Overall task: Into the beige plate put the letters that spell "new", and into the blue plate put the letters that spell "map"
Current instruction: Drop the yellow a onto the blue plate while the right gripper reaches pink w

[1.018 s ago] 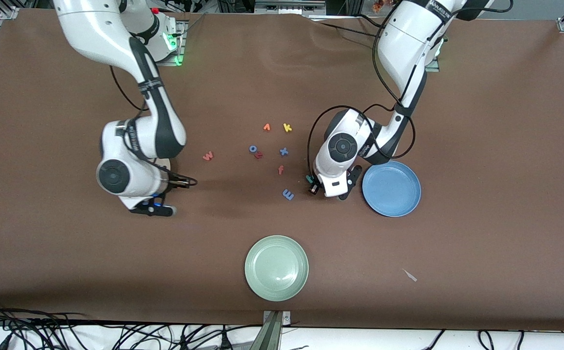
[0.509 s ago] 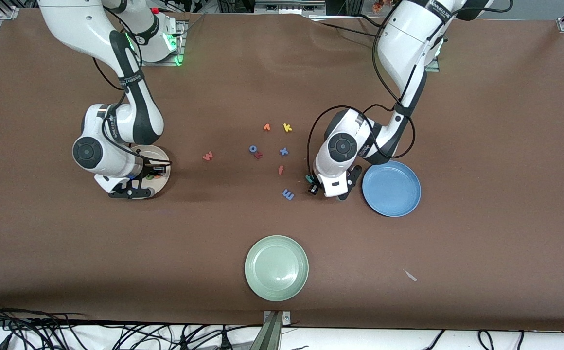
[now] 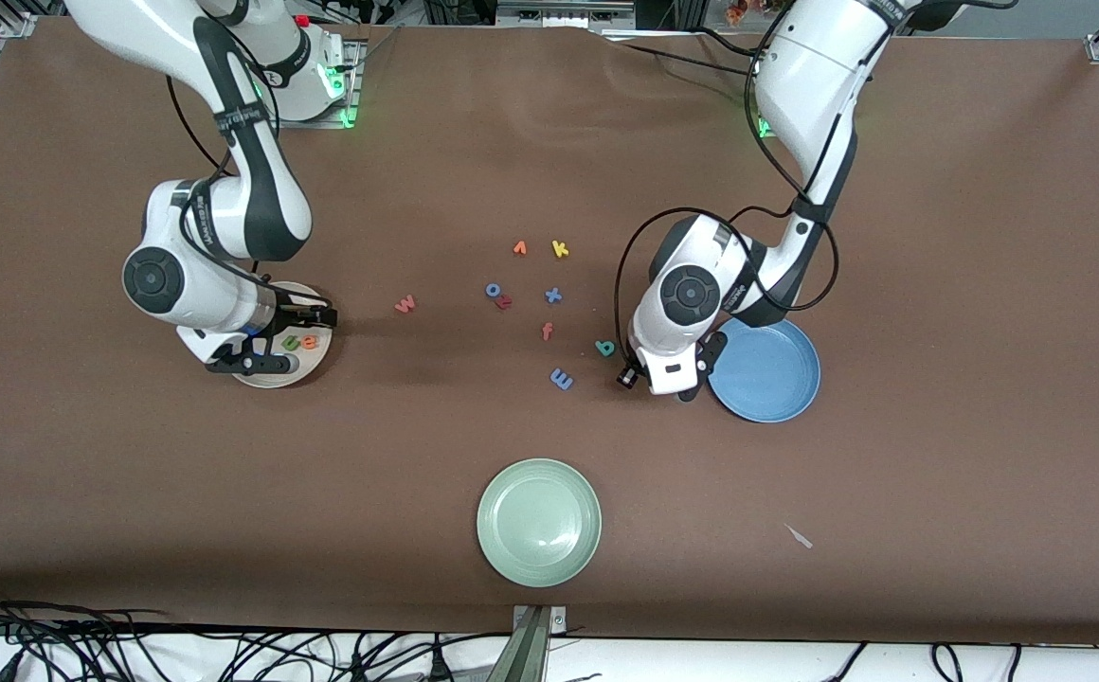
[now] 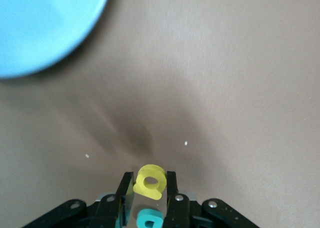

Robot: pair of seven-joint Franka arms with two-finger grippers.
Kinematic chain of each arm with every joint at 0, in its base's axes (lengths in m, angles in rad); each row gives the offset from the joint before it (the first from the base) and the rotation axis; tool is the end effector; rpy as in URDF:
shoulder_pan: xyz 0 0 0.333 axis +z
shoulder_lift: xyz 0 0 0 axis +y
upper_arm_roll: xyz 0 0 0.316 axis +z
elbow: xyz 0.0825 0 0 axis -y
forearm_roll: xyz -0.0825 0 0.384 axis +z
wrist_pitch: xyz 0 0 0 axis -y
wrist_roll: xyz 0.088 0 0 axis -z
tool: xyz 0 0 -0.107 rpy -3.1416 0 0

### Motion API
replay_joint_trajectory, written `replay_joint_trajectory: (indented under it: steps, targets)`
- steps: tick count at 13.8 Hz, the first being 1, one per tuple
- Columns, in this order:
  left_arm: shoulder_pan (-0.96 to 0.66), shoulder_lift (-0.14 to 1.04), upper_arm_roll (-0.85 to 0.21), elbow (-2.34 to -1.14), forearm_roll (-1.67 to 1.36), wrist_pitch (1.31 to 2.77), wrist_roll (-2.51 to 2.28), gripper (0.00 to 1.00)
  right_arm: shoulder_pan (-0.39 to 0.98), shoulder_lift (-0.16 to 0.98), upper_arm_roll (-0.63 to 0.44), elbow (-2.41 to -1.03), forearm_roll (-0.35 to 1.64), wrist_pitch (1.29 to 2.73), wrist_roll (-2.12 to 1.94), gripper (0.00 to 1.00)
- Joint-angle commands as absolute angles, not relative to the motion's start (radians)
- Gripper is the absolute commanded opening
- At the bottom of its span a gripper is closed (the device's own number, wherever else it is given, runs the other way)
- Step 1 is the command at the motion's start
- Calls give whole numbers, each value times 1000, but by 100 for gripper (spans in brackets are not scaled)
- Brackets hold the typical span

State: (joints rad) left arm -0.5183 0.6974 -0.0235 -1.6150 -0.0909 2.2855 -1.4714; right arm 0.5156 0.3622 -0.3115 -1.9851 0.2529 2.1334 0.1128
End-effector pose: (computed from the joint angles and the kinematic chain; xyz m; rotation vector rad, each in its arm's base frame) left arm 0.5913 -0.3560 0.2146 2.7390 1.4882 -0.1319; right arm 0.5705 0.1343 0.2753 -3.0662 0.0861 0.3082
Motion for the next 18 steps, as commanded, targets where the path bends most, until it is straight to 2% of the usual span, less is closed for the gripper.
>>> replay_joint_trajectory:
  steps: [1,5,7,9,12,15,18]
  targets:
    - [-506,638,-23,-1620,-22,2212,-1448,9,525,337,-250,-2006,245,2141,277,100]
    - [-381,546,-31,-1608,-2,2015,-1239,9,525,339,-181,-2025,245,2204,607,100]
    - [-335,511,-29,-1626,1,1979,-1055,13,525,337,-146,-2077,245,2296,752,100]
    - [-283,483,-31,-1658,2,1968,-918,12,526,336,-124,-2143,244,2394,848,100]
    - [-247,459,-29,-1732,3,1982,-749,10,529,321,-112,-2209,244,2482,908,100]
    - [-218,468,-28,-1743,5,1999,-669,10,548,333,-98,-2233,245,2555,963,100]
    - [-209,474,-28,-1882,18,2213,-640,10,583,360,-97,-2249,245,2628,1021,99]
